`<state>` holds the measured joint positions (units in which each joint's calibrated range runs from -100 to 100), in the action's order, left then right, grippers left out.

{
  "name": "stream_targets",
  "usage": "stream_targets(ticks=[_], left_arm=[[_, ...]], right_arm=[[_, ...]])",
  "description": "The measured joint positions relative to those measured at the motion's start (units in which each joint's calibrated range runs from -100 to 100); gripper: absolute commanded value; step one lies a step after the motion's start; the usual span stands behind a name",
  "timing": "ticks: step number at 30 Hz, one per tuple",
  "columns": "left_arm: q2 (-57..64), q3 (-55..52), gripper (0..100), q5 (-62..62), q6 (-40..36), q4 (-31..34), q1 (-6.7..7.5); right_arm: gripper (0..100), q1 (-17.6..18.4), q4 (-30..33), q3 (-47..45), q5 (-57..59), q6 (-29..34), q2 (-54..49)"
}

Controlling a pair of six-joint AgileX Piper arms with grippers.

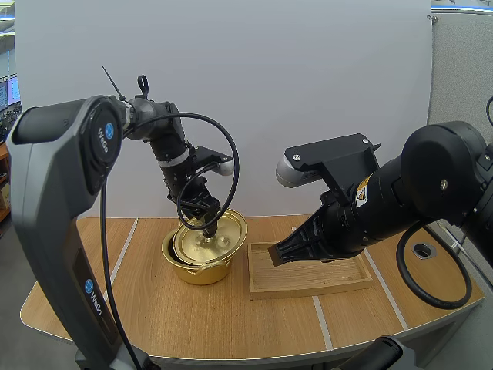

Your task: Open the pot, put the grape inside, and close it

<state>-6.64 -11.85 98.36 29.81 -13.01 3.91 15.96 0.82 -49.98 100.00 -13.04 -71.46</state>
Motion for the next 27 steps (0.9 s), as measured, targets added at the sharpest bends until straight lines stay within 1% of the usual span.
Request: stream_targets(ticks=[7,12,19,20,23,26,27], left_arm=[[-3.09,0.00,100,-4.16,0.00,-0.77,0.00],[-4.15,0.00,100,-4.52,0.82,-2.20,0.00],[-5.25,0.00,100,-4.67,0.91,-2.46,0.00],[-5.37,0.00,98,-4.67,0.91,-2.46,0.00],[-5.37,0.00,50,-4.67,0.91,-2.46,0.00],[-5.37,0.00,4,-4.67,0.91,-2.58,0.00],[-5.37,0.00,0,-4.67,0.91,-2.58,0.00]], right_arm=[[0,0.00,0.00,0.00,0.00,0.00,0.00],[0,0.00,0.00,0.00,0.00,0.00,0.00],[0,0.00,0.00,0.00,0.00,0.00,0.00],[0,0.00,0.00,0.00,0.00,0.00,0.00],[0,0.00,0.00,0.00,0.00,0.00,0.00],[0,0.00,0.00,0.00,0.00,0.00,0.00],[0,0.00,0.00,0.00,0.00,0.00,0.00]])
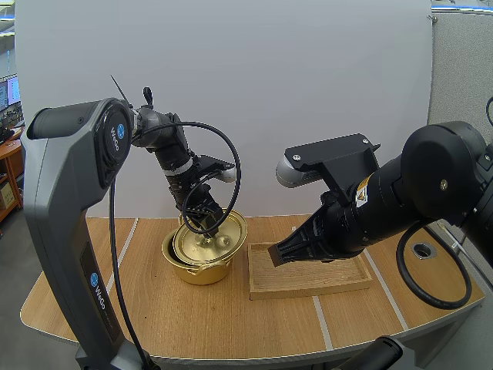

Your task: Open the pot, put the grape inside, and close it

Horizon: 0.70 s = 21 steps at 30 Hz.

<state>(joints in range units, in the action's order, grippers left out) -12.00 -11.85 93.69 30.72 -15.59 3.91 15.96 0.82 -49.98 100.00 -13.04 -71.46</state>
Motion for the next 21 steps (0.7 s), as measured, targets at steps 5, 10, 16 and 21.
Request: stream_targets(ticks=[5,10,16,21], left_arm=[[0.00,0.00,0,0.00,0.19,-0.12,0.00],[0.00,0.00,0,0.57,0.19,-0.12,0.00],[0.42,0.00,0,2.07,0.19,-0.12,0.00],[4.54,0.00,0,4.78,0.19,2.61,0.00]], right_arm=[[0,0.00,0.00,0.00,0.00,0.00,0.00],[0,0.00,0.00,0.00,0.00,0.00,0.00],[0,0.00,0.00,0.00,0.00,0.00,0.00],[0,0.00,0.00,0.00,0.00,0.00,0.00]])
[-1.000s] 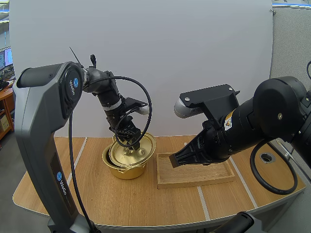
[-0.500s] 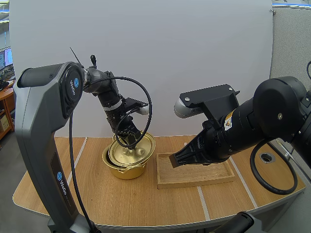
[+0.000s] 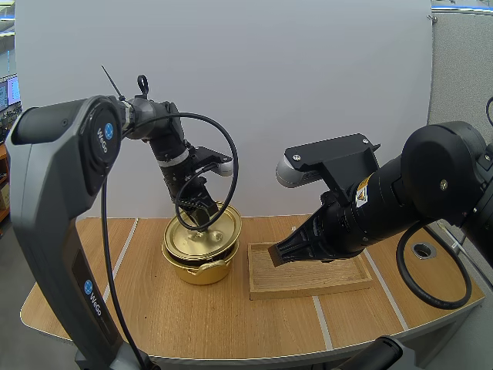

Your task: Open the pot, put the grape inside, and close it

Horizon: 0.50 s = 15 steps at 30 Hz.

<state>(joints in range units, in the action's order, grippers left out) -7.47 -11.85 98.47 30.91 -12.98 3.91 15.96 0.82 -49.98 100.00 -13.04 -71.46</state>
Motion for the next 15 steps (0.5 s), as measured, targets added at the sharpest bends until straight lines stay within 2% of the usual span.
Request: stream_targets(ticks=[15], left_arm=[[0.02,0.00,0,1.27,0.00,1.74,0.00]], right_arm=[[0,0.00,0.00,0.00,0.00,0.00,0.00]])
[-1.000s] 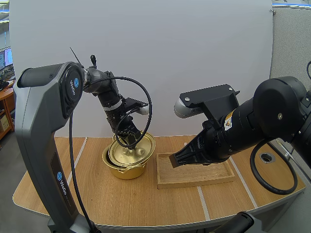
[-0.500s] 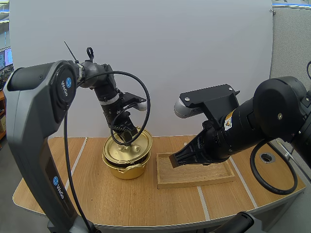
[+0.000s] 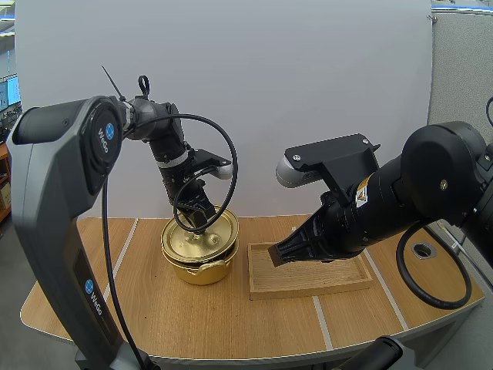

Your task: Open the pot, put the grape inside, and close it

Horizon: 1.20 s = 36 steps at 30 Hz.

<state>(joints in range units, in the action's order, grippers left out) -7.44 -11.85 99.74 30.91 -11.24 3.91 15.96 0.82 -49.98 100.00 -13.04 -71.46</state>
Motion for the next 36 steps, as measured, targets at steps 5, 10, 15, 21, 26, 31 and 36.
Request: stream_targets(ticks=[5,10,15,21,26,31,36], left_arm=[[-2.33,0.00,0,-0.34,0.00,0.33,0.00],[-3.14,0.00,0,-0.69,0.00,0.33,0.00],[-5.49,0.42,0,-1.23,0.00,-0.14,0.00],[-6.30,0.72,0,-0.70,0.00,-0.50,0.00],[-6.61,1.14,0,-0.08,0.00,-0.61,0.00],[-6.61,1.14,17,0.11,0.00,-0.61,0.00],[-6.61,1.14,89,0.11,0.00,-0.61,0.00]], right_arm=[[0,0.00,0.00,0.00,0.00,0.00,0.00],[0,0.00,0.00,0.00,0.00,0.00,0.00],[0,0.00,0.00,0.00,0.00,0.00,0.00],[0,0.00,0.00,0.00,0.00,0.00,0.00],[0,0.00,0.00,0.00,0.00,0.00,0.00],[0,0.00,0.00,0.00,0.00,0.00,0.00],[0,0.00,0.00,0.00,0.00,0.00,0.00]])
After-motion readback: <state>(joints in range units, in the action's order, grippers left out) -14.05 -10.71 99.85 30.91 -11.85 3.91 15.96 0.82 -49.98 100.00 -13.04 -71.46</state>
